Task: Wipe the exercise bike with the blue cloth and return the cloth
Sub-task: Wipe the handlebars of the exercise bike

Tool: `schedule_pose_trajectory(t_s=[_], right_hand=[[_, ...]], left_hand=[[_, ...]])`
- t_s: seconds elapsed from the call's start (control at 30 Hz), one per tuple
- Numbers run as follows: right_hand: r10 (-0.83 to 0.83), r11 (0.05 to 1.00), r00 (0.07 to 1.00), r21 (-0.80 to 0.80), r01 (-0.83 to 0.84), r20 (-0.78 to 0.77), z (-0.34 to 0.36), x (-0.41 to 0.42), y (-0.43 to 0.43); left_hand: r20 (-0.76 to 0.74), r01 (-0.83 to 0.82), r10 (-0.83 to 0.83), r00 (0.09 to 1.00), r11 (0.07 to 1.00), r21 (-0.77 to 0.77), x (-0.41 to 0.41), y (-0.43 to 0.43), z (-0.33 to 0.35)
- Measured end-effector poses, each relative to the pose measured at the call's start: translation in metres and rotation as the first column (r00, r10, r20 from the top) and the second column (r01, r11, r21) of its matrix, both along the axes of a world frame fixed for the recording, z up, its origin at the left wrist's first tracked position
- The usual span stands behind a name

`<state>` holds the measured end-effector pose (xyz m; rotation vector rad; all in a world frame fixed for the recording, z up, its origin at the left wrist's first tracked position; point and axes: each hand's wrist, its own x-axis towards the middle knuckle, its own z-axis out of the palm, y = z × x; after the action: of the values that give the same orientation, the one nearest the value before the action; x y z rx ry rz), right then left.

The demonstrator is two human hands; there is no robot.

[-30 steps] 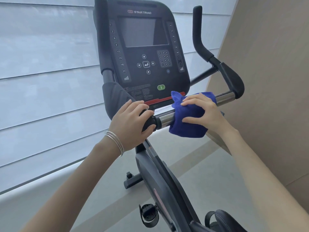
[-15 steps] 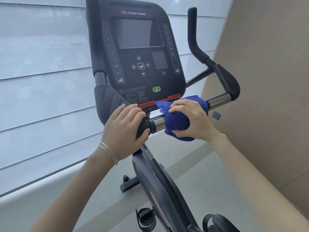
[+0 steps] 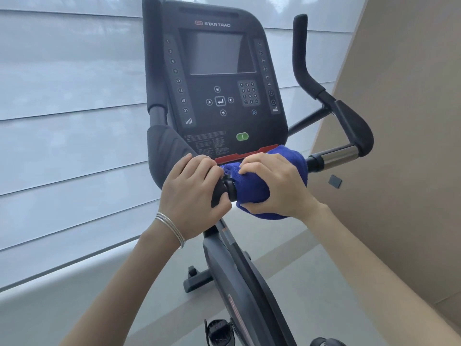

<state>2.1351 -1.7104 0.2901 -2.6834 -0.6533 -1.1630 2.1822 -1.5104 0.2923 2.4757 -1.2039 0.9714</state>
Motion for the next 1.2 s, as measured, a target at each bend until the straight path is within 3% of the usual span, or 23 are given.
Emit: schedule_pose_trajectory(t_s=[0.1, 0.2, 0.27, 0.37, 0.43, 0.6, 0.63, 0.7, 0.77, 0.83, 1.0, 1.2], right_hand=[[-0.054, 0.998, 0.973, 0.042, 0.046, 0.224, -0.025, 0.0, -0.002], [-0.075, 0.996, 0.964, 0.07, 0.059, 0.253, -0.033, -0.002, -0.006], [-0.027, 0.998, 0.99, 0.058, 0.019, 0.137, -0.019, -0.004, -0.013], [0.027, 0.997, 0.97, 0.078, -0.008, -0.243, 0.014, -0.002, -0.029], [0.02, 0.996, 0.943, 0.092, 0.011, -0.331, 0.019, -0.001, -0.034], [-0.081, 0.994, 0.997, 0.078, 0.08, 0.009, -0.009, -0.009, -0.024], [-0.059, 0.994, 0.998, 0.09, 0.061, -0.02, -0.007, -0.009, -0.026], [0.013, 0.985, 0.961, 0.171, 0.036, -0.276, 0.012, -0.007, -0.038], [0.031, 0.971, 0.833, 0.213, 0.105, -0.553, 0.033, -0.004, -0.053], [-0.002, 0.966, 0.751, 0.193, 0.172, -0.66, 0.042, -0.005, -0.067], [-0.146, 0.954, 0.851, 0.156, 0.256, -0.505, 0.026, -0.017, -0.075], [-0.148, 0.966, 0.921, 0.145, 0.212, -0.361, 0.013, -0.015, -0.057]], left_hand=[[0.014, -0.008, 0.008, 1.0, 1.0, -0.021, 0.001, 0.0, -0.003], [0.021, -0.008, 0.009, 1.0, 1.0, -0.026, 0.001, -0.001, -0.004], [0.026, -0.01, 0.011, 1.0, 1.0, -0.021, 0.001, -0.001, -0.003], [0.013, -0.017, 0.017, 1.0, 1.0, -0.004, -0.001, -0.001, -0.001], [0.006, -0.015, 0.015, 1.0, 1.0, 0.003, -0.002, 0.0, -0.001], [0.02, -0.001, 0.001, 1.0, 1.0, -0.011, 0.001, 0.0, -0.003], [0.022, -0.001, 0.001, 1.0, 1.0, -0.01, 0.001, 0.001, -0.003], [0.019, 0.002, -0.002, 1.0, 1.0, -0.003, 0.001, 0.001, -0.002], [0.013, 0.007, -0.007, 1.0, 1.0, 0.009, 0.0, 0.002, -0.001], [0.009, 0.01, -0.01, 1.0, 1.0, 0.013, 0.0, 0.003, -0.001], [0.006, 0.002, -0.002, 1.0, 1.0, 0.005, 0.001, 0.001, -0.001], [-0.002, -0.018, 0.018, 1.0, 1.0, -0.022, 0.001, -0.002, -0.002]])
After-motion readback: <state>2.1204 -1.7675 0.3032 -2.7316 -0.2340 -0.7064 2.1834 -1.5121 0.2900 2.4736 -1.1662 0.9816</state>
